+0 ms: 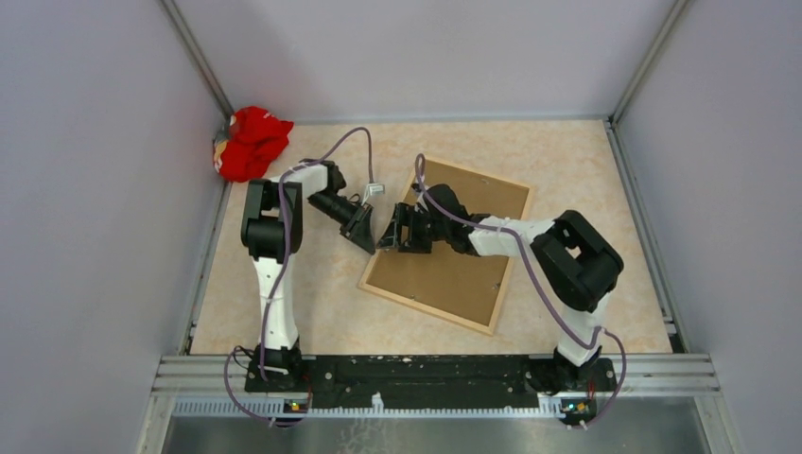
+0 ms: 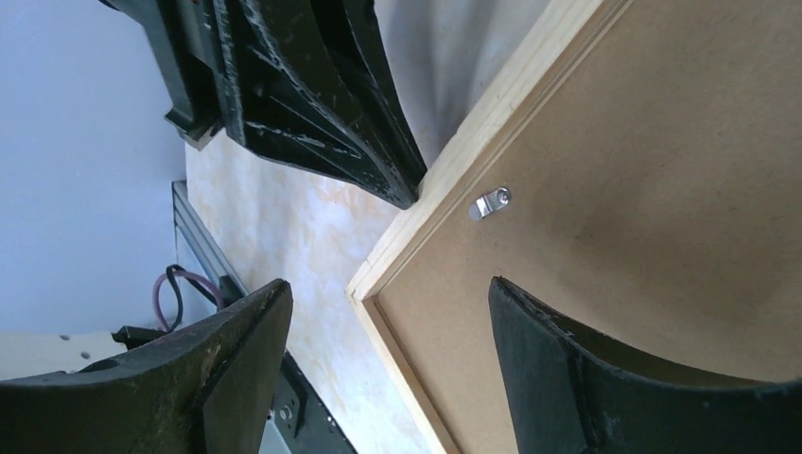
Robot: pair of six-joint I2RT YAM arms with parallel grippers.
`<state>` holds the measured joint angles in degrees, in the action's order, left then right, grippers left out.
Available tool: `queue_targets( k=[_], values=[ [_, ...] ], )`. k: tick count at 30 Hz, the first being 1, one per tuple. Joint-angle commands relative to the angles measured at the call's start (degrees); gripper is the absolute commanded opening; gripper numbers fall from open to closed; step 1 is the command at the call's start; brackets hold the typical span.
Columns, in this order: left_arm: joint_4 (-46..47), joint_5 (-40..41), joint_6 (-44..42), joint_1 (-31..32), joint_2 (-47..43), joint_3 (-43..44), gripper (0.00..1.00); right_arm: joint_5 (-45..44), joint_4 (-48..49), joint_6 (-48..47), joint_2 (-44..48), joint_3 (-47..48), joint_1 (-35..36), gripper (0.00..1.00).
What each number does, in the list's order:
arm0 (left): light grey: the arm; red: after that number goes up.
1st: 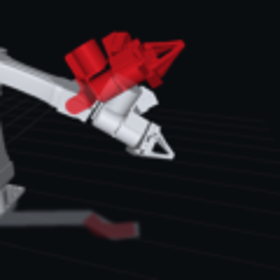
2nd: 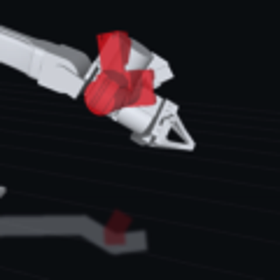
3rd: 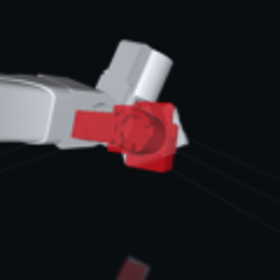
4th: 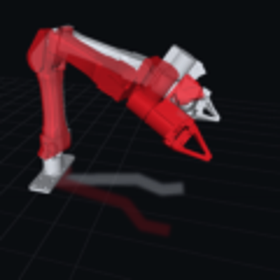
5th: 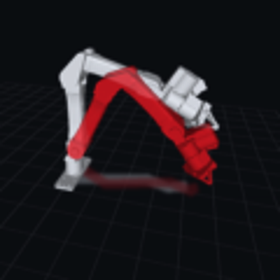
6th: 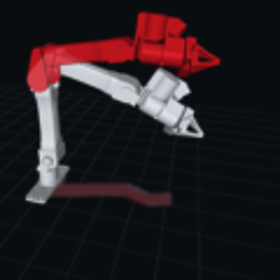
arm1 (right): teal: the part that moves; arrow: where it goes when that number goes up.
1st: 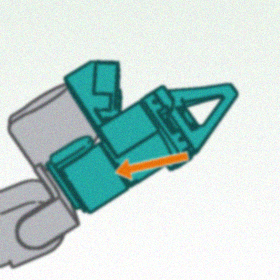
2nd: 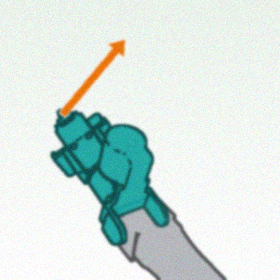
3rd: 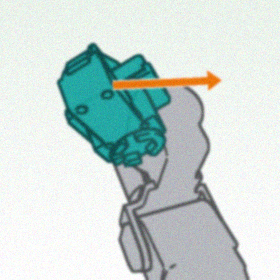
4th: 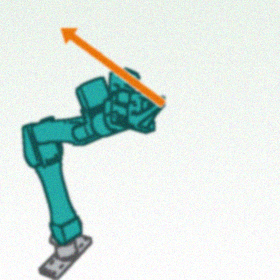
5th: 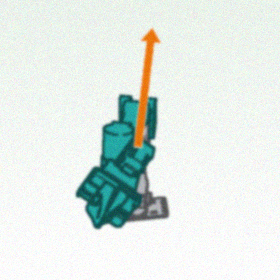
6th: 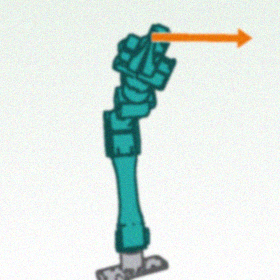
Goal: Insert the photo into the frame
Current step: Install the photo frame at the center of the board.
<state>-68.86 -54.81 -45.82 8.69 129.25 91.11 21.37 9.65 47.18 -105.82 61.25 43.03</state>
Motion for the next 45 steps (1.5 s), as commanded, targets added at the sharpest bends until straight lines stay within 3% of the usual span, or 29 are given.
queue_targets(
  k=[1,45],
  values=[
    [2.94,1.28,-1.00,0.41,0.56,-0.74,0.18,1.08,4.30,2.12,-2.33,2.41,1.23,0.75],
    [3.64,2.00,-1.71,1.16,-1.02,-3.46,0.13,-0.25,8.06,5.31,-11.81,5.71,1.67,0.67]
  ],
)
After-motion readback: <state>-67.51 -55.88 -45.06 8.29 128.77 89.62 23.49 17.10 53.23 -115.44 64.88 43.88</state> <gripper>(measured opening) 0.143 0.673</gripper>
